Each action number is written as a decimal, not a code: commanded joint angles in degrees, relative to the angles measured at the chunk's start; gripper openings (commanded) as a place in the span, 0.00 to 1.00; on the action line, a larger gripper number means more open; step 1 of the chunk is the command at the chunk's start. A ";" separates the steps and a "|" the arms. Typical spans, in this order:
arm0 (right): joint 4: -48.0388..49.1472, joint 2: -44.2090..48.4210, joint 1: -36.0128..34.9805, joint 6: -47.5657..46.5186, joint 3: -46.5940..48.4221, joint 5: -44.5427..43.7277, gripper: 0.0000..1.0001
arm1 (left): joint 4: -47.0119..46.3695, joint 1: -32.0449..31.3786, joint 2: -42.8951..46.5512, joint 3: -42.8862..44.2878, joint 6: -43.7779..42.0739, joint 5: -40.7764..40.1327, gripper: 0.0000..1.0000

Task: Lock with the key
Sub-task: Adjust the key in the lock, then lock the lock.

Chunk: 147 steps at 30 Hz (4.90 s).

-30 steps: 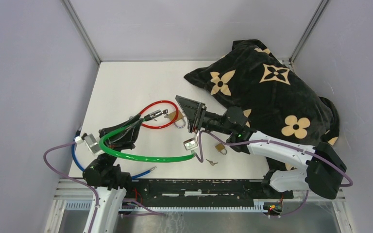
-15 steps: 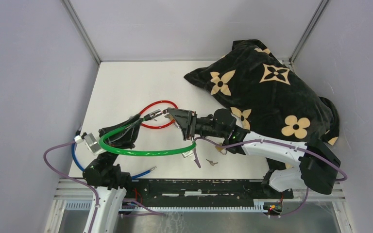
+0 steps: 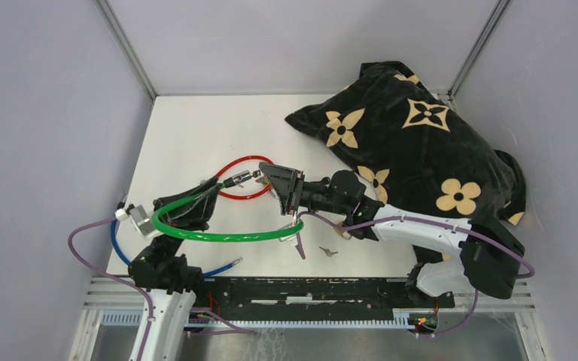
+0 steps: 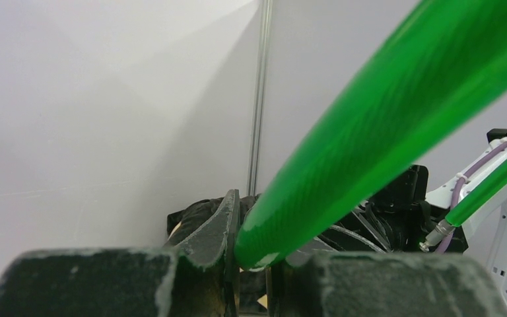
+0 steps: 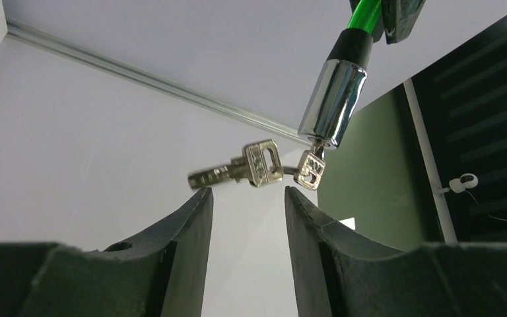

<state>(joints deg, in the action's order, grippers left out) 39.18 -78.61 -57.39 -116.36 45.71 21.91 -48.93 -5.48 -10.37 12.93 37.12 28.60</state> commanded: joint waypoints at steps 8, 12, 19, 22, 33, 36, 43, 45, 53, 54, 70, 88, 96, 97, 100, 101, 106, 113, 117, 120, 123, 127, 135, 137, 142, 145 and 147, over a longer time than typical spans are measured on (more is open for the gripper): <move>8.70 3.99 -0.49 -29.22 -3.00 -1.36 0.56 | -1.35 0.55 0.53 2.54 2.43 -2.77 0.02; 9.61 3.14 -1.22 -30.30 -3.61 -0.13 0.61 | -1.35 0.64 0.34 2.45 2.51 -2.85 0.02; 8.99 1.63 -2.35 -32.05 -1.67 1.79 0.58 | -1.20 0.64 0.42 2.46 2.60 -2.74 0.02; 8.28 1.10 -2.63 -31.80 -0.61 1.96 0.52 | -1.08 0.59 0.42 2.45 2.77 -2.71 0.02; 6.10 0.34 -2.71 -27.85 1.72 1.91 0.34 | -1.09 0.54 0.92 2.45 2.95 -2.39 0.02; 3.49 0.68 -2.86 -27.24 2.18 2.08 0.25 | -1.08 0.60 1.01 2.37 2.96 -2.26 0.02; -8.70 4.59 -3.61 -12.58 4.54 3.47 0.08 | -0.91 0.61 1.14 2.19 2.13 -1.21 0.02; -13.79 5.61 -3.70 -3.91 6.93 4.94 0.05 | -0.90 0.59 1.14 2.12 1.93 -0.94 0.02; -35.56 4.18 -2.92 22.77 19.15 15.90 0.00 | -1.76 0.58 1.27 1.76 -1.10 1.71 0.02; -35.57 4.02 -2.78 23.98 19.00 16.89 0.00 | -1.78 0.63 1.31 1.71 -1.35 1.92 0.02; -29.70 3.59 -0.03 31.61 16.29 20.03 0.05 | -2.51 0.64 1.92 1.40 -1.79 2.99 0.02; -22.31 7.79 -0.09 33.14 9.30 8.69 0.56 | -2.29 0.60 2.11 1.31 0.36 1.01 0.02; -19.43 8.56 0.01 37.05 7.42 1.65 0.98 | -2.40 0.60 2.10 1.31 0.67 1.00 0.02; -18.56 8.56 0.15 36.85 6.81 0.36 0.98 | -2.40 0.59 2.17 1.39 0.75 0.94 0.02; -18.37 8.47 0.70 34.57 6.00 -3.56 0.98 | -2.49 0.64 2.35 1.64 0.76 0.87 0.02; -18.38 8.61 0.86 33.42 5.37 -5.03 0.98 | -2.49 0.60 2.41 1.70 0.76 0.80 0.02; -17.59 9.66 0.88 31.54 3.91 -15.34 0.98 | -2.52 0.58 2.25 1.75 0.75 0.91 0.02; -27.51 11.03 0.81 27.98 4.84 -20.88 0.98 | -3.02 0.64 1.50 1.57 1.10 0.89 0.02; -33.35 9.78 0.78 27.59 6.32 -26.58 0.98 | -2.97 0.64 1.41 1.65 1.19 0.77 0.02; -38.77 7.92 0.78 27.63 8.18 -31.05 0.98 | -2.85 0.63 1.58 1.75 1.20 0.85 0.02; -45.66 5.56 0.78 29.42 9.76 -35.50 0.98 | -2.61 0.62 1.58 1.75 1.20 0.82 0.02; -48.92 3.37 1.21 34.38 8.69 -42.48 0.98 | -2.28 0.64 1.79 1.75 1.49 0.44 0.02; -42.11 8.61 11.72 72.08 5.30 -35.38 0.98 | 0.80 1.42 3.41 0.68 4.32 -3.98 0.02; -39.70 12.83 18.23 85.10 3.41 -27.64 0.98 | 0.85 2.34 3.87 0.21 5.69 -5.01 0.02; -39.76 19.71 28.93 95.32 1.52 -11.30 0.98 | 1.23 3.29 4.78 -0.52 7.90 -6.52 0.02; -39.61 23.43 32.28 98.81 3.38 5.66 0.97 | 1.98 3.41 5.21 -0.92 8.44 -7.24 0.02; -33.97 26.27 32.34 101.16 3.73 21.81 0.95 | 2.83 3.54 5.35 -1.18 8.57 -7.98 0.02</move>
<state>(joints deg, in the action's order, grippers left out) -3.11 -56.75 -25.71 -25.80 47.55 12.14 -45.95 -2.59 -6.04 11.92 42.15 24.69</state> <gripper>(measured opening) 0.969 0.194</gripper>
